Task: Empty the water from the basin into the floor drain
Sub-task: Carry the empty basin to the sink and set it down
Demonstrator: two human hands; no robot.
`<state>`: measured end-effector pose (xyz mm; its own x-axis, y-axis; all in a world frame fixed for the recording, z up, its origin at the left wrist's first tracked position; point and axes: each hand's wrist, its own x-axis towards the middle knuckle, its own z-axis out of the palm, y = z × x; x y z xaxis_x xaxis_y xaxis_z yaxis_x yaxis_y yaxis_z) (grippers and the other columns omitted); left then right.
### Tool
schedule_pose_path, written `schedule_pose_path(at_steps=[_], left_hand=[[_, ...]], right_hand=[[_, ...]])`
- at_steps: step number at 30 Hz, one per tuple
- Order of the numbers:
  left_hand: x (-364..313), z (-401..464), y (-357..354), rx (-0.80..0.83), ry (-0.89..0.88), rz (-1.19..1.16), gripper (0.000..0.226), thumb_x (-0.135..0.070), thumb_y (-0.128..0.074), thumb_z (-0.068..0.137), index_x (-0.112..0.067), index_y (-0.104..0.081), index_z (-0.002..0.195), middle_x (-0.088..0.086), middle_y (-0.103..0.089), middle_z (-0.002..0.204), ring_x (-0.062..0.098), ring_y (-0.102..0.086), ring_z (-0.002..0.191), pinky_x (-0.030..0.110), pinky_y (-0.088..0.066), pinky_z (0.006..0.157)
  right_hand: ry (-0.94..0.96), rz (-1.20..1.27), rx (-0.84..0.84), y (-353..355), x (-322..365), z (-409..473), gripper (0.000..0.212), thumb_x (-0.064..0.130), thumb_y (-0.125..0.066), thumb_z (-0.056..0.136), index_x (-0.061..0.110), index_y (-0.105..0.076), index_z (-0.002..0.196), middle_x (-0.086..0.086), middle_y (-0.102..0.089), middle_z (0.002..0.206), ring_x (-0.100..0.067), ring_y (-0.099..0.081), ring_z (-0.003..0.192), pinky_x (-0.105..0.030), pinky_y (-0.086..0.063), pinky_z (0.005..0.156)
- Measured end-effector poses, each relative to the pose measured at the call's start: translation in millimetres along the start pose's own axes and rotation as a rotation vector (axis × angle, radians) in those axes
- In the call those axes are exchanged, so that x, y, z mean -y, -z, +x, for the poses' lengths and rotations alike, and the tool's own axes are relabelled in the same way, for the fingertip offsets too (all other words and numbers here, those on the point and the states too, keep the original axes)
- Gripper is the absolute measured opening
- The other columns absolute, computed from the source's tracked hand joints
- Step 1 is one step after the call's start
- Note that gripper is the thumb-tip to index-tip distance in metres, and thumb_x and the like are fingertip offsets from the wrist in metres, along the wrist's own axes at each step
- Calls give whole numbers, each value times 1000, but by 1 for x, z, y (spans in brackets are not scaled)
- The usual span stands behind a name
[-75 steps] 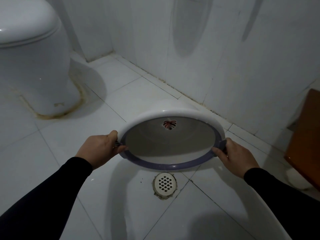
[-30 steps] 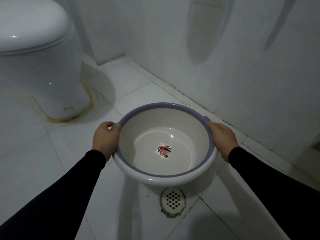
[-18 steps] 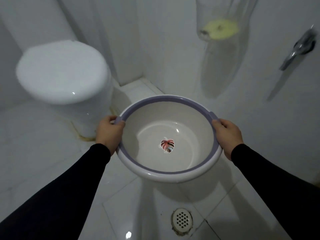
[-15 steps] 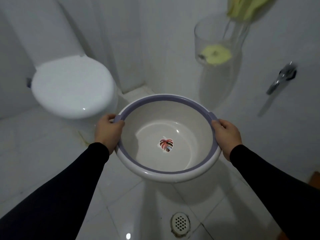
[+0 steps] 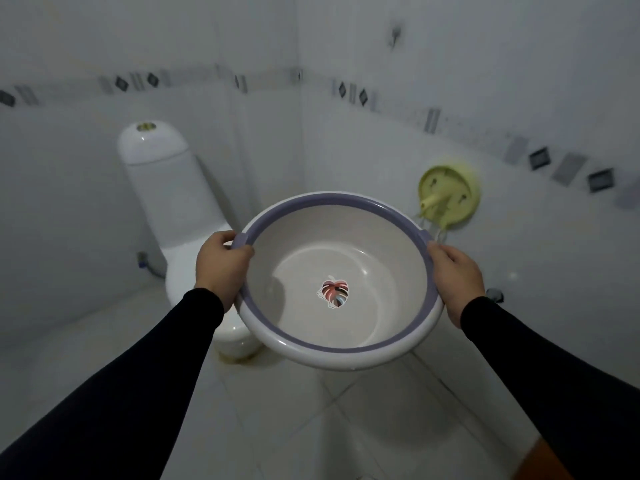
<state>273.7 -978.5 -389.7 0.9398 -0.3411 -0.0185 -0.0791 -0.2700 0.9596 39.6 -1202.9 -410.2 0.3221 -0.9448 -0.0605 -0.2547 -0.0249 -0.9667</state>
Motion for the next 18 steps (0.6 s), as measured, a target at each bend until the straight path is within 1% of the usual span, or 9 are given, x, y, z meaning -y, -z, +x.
schedule_pose_path(at_steps=[2,5,6,7,9,11,13,15,18], left_hand=[[-50,2,16,9,-21,-21,37,-17,-61,68,-12,-65,105,15,-70,96,32,-67,84,44,-56,79],[-112,1,35,32,-50,-21,36,-15,-61,66,-9,-67,101,9,-68,83,25,-63,71,34,-52,65],[-128,0,38,40,-61,-22,35,-15,-61,65,-9,-67,99,6,-66,78,24,-61,68,32,-50,62],[-146,-1,42,47,-70,-37,33,-14,-61,65,-9,-67,97,4,-65,75,23,-60,66,31,-50,61],[-180,-4,50,70,-77,-49,30,-10,-62,69,-8,-66,98,3,-63,75,23,-58,65,31,-49,61],[-208,-9,57,97,-102,-63,28,-7,-61,71,-5,-67,98,6,-63,75,23,-57,64,30,-48,60],[-233,-15,61,128,-139,-62,28,-8,-60,71,-5,-68,98,9,-63,77,24,-57,65,30,-47,60],[-250,-20,61,150,-147,-65,28,-4,-58,75,-4,-67,101,9,-63,80,22,-56,63,27,-45,55],[-276,-30,55,202,-168,-68,29,-2,-58,78,-3,-66,105,9,-63,82,18,-55,61,26,-44,51]], right_hand=[[19,10,2,13,50,-5,36,47,-54,83,16,-69,72,2,-70,73,-20,-62,71,-30,-49,62],[30,8,0,33,111,-13,41,49,-52,82,12,-68,80,-13,-71,87,-34,-65,82,-36,-51,70],[30,6,8,38,129,-16,44,50,-51,81,9,-67,83,-17,-69,88,-37,-63,82,-37,-50,71],[38,18,8,45,148,-19,46,50,-51,81,6,-65,85,-18,-66,86,-37,-61,79,-36,-48,70],[38,23,-3,61,181,-27,50,50,-53,82,2,-63,90,-16,-63,83,-31,-57,74,-36,-47,70],[46,21,-34,76,208,-36,53,51,-54,82,0,-63,94,-24,-64,92,-36,-57,75,-38,-49,72],[51,28,-78,92,229,-47,48,53,-54,81,7,-67,88,-19,-68,99,-35,-63,82,-41,-53,77],[56,13,-113,105,242,-58,46,55,-53,80,11,-68,85,-14,-70,96,-30,-66,87,-40,-53,81],[65,10,-170,132,255,-74,54,54,-53,80,3,-64,92,-20,-65,91,-22,-57,74,-33,-47,70]])
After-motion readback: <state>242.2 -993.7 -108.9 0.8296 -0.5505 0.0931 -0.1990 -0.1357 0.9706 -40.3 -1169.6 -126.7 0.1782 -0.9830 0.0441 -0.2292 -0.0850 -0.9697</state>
